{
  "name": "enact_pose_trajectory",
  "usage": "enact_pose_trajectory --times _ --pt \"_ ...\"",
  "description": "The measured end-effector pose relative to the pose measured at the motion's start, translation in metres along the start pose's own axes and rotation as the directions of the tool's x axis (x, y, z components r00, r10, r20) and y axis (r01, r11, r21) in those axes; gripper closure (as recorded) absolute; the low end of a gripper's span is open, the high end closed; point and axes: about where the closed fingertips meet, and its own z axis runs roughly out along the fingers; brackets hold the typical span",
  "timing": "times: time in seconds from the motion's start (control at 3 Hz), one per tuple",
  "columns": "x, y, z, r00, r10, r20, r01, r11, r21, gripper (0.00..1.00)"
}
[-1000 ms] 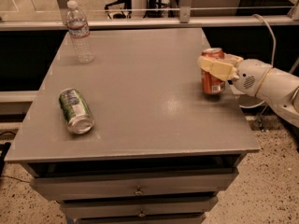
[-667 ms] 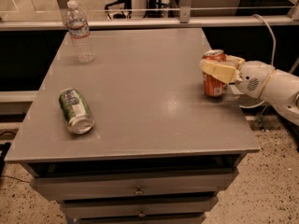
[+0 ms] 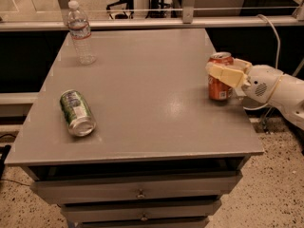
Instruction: Place coke can upright
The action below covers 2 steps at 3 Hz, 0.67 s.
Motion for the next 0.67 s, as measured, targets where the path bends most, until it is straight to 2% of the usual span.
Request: enact_pose_trajectory --times 0.33,0.67 --pt "-0.0012 0.0003 0.0 1.0 0.0 0.0 0.0 1.0 0.0 0.31" --pt "-0.0014 0.0003 0.0 1.0 0.0 0.0 0.0 1.0 0.0 0.07"
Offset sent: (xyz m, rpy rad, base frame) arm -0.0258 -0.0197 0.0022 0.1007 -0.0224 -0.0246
